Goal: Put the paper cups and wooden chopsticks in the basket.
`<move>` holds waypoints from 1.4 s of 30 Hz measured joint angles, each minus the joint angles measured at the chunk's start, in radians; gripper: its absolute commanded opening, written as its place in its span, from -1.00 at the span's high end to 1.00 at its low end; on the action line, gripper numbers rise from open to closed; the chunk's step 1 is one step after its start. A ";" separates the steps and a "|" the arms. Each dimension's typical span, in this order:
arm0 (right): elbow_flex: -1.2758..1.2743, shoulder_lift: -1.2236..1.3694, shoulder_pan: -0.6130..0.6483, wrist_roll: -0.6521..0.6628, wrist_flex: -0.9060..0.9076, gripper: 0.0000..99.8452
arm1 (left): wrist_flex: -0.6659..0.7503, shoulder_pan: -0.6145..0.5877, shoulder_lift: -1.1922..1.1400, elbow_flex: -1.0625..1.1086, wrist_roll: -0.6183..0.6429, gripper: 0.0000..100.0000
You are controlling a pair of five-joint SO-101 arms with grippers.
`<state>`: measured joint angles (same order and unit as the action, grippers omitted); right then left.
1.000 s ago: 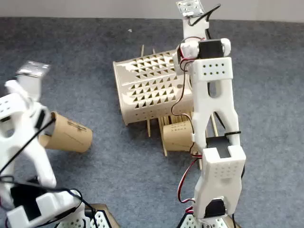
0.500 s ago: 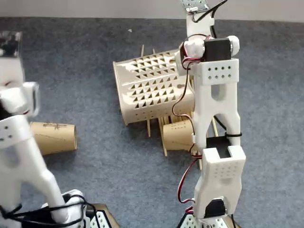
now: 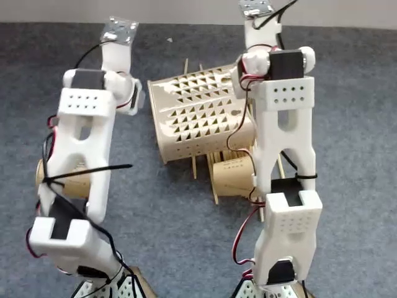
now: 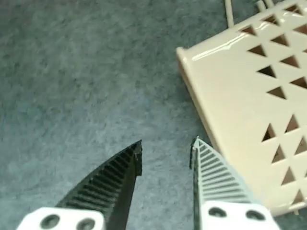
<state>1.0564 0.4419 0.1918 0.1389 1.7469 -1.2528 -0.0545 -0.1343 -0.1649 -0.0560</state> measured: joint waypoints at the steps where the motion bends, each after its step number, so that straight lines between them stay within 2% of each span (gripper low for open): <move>1: 0.000 0.000 -0.005 0.000 0.000 0.67 | 0.000 0.009 -0.021 -0.018 0.000 0.64; 7: 0.000 0.000 -0.002 0.000 0.000 0.67 | 0.000 0.084 -0.132 -0.086 0.003 0.64; 12: 0.000 0.000 -0.003 0.006 0.000 0.67 | 0.000 0.095 -0.184 -0.089 0.008 0.64; 17: 0.000 0.000 -0.003 0.006 0.000 0.67 | 0.000 0.034 -0.213 -0.104 0.006 0.64; 31: 0.000 0.000 -0.003 0.006 0.000 0.67 | 0.012 -0.212 -0.448 -0.109 -0.118 0.64; 42: 0.000 0.000 -0.002 0.006 0.000 0.67 | 0.011 -0.210 -0.446 -0.130 -0.144 0.64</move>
<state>1.0564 0.4419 0.1903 0.1450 1.7469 -1.2421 -0.2647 -0.5808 -0.2954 -0.2002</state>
